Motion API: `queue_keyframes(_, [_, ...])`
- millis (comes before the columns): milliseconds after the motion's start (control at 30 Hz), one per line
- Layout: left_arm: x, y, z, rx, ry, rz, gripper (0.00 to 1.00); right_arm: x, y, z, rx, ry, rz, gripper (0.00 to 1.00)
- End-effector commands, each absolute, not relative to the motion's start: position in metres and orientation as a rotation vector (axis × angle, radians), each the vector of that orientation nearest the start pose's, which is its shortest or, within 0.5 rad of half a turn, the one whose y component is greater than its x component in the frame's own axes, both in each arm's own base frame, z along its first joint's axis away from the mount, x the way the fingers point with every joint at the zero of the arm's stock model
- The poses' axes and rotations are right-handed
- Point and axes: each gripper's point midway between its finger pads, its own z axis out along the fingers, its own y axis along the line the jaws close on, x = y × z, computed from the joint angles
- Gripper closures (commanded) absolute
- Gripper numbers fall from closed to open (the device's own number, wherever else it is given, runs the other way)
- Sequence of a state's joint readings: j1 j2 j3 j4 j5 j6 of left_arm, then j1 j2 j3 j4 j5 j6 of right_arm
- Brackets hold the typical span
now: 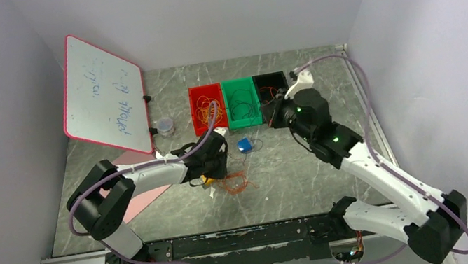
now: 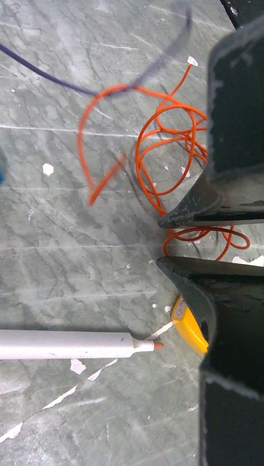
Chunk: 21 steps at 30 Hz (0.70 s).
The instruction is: Untangle the cables
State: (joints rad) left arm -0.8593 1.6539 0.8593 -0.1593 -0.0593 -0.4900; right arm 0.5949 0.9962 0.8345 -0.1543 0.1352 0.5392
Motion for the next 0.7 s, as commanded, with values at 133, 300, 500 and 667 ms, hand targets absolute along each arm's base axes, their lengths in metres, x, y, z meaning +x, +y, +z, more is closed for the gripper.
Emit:
queue_keyframes(133, [0.237,-0.286,0.015,0.455,2.535,-0.428,0.72,0.300,0.151,0.355,0.094,1.721,0.465,1.00])
queue_keyframes(300, [0.236,-0.288,0.015,0.454,2.537,-0.435,0.81,0.294,0.138,0.399,0.101,1.636,0.437,1.00])
queue_keyframes(500, [0.236,-0.287,0.015,0.452,2.538,-0.428,0.93,0.285,0.116,0.447,0.120,1.542,0.374,1.00])
queue_keyframes(667, [0.235,-0.285,0.014,0.456,2.538,-0.422,0.93,0.274,0.093,0.490,0.136,1.451,0.306,1.00])
